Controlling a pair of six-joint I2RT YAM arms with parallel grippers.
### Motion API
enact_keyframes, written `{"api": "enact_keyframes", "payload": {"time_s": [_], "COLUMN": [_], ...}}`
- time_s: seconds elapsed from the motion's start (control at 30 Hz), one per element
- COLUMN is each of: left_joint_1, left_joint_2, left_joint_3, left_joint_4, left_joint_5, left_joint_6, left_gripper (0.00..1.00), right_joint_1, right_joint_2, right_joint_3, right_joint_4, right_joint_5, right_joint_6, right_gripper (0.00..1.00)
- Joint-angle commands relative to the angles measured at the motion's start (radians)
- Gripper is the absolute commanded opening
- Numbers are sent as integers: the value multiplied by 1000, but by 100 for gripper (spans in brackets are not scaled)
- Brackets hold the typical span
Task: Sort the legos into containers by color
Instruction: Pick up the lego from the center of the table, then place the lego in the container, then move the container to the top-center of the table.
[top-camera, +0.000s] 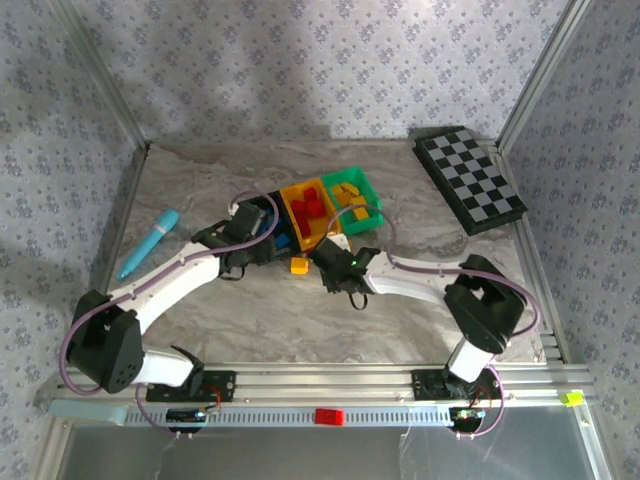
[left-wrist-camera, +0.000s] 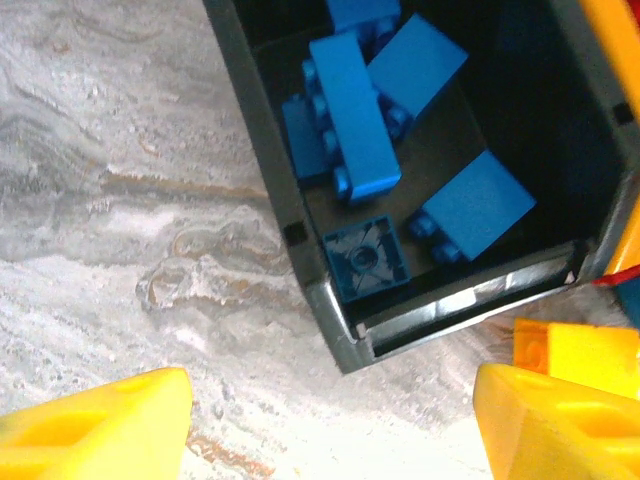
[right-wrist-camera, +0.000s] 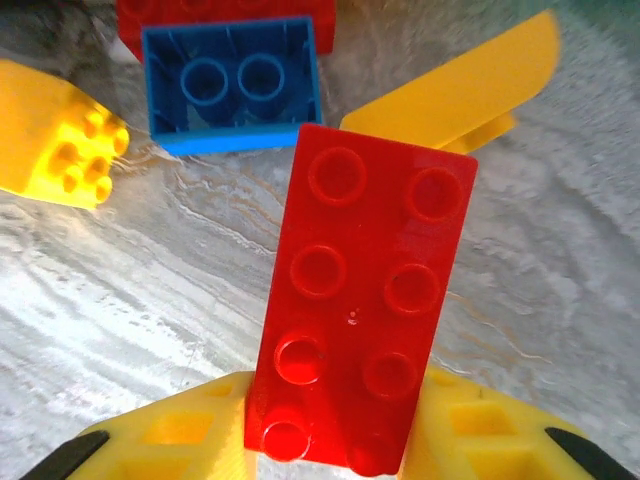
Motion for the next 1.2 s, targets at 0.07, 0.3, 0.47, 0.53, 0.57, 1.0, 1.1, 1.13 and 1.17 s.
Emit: {"api": "enact_keyframes", "payload": {"time_s": [0.07,0.3,0.47,0.53,0.57,1.0,1.1,1.13,1.17], "left_joint_1": [5,4,7,7,8,31,48,55,60], "left_joint_2": [-18,-17,18,41,58,252,289,303,314], "left_joint_3": [-32,-126,-106,-101,-98,-1,26,37,47], "left_joint_4": [19,99,103,113,119,164,168,169,169], "left_joint_5": [38,86,59,58,55,64,68,70,71], "left_joint_6": [-38,-82,-74,-72,-71,-29,-10,-5,-1], "left_gripper": [73,71,70,70,70,66,66,66,66], "right_joint_1": [-27,-161,-205,-219,-225,-222,-205,-201,-199], "right_joint_2": [-98,-31,107,159,184,184,146,136,130], "right_joint_3": [-20,141,337,388,409,370,301,280,262], "right_joint_4": [-1,55,40,32,29,26,30,33,34], "right_joint_5": [36,-101,-169,-184,-190,-247,-252,-254,-255], "right_joint_6": [-44,-161,-209,-218,-220,-255,-254,-253,-251], "right_gripper": [37,38,40,41,43,66,64,64,63]}}
